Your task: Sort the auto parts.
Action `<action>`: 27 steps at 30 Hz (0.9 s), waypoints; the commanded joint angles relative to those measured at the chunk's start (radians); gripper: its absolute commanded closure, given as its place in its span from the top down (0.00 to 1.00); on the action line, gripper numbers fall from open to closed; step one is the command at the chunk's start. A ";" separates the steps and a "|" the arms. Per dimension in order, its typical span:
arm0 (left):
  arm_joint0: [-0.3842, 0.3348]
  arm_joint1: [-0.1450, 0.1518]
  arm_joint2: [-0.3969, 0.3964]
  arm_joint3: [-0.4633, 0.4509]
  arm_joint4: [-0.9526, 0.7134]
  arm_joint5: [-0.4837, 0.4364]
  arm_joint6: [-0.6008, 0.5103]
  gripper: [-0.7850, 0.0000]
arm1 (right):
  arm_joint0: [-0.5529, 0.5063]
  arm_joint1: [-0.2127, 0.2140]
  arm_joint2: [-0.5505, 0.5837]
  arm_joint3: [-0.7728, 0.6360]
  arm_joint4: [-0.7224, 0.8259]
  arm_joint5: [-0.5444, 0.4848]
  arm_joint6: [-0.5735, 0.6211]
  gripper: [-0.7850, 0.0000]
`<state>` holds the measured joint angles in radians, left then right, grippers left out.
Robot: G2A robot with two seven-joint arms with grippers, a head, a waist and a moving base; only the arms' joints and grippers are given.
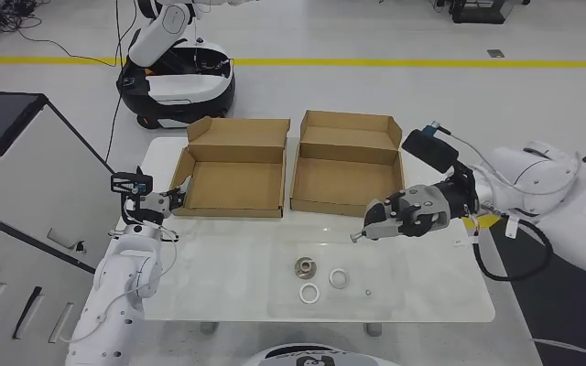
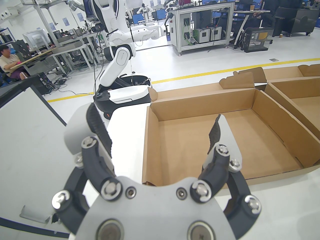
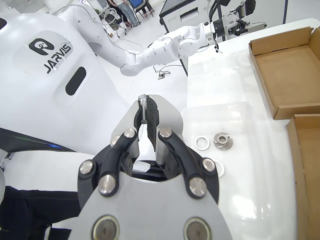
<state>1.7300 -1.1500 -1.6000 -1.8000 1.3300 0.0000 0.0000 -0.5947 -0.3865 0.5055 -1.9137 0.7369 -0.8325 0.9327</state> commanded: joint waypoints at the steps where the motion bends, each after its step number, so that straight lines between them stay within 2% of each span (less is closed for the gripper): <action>1: 0.000 0.000 0.000 0.000 0.000 0.000 0.000 1.00 | -0.012 -0.001 0.008 0.011 0.072 -0.017 0.016 0.00; 12: 0.000 0.000 0.000 0.000 0.000 0.000 0.000 1.00 | -0.103 -0.011 0.063 0.011 0.391 -0.040 0.015 0.00; 20: 0.000 0.000 0.000 0.000 0.000 0.000 0.000 1.00 | -0.200 -0.022 0.162 0.005 0.484 -0.031 0.025 0.00; 27: 0.000 0.000 0.000 0.000 0.000 0.000 0.000 1.00 | -0.296 -0.057 0.287 -0.058 0.555 -0.023 0.033 0.00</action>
<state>1.7300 -1.1500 -1.6000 -1.8000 1.3300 0.0000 0.0000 -0.8779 -0.4357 0.7700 -1.9598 1.2779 -0.8608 0.9600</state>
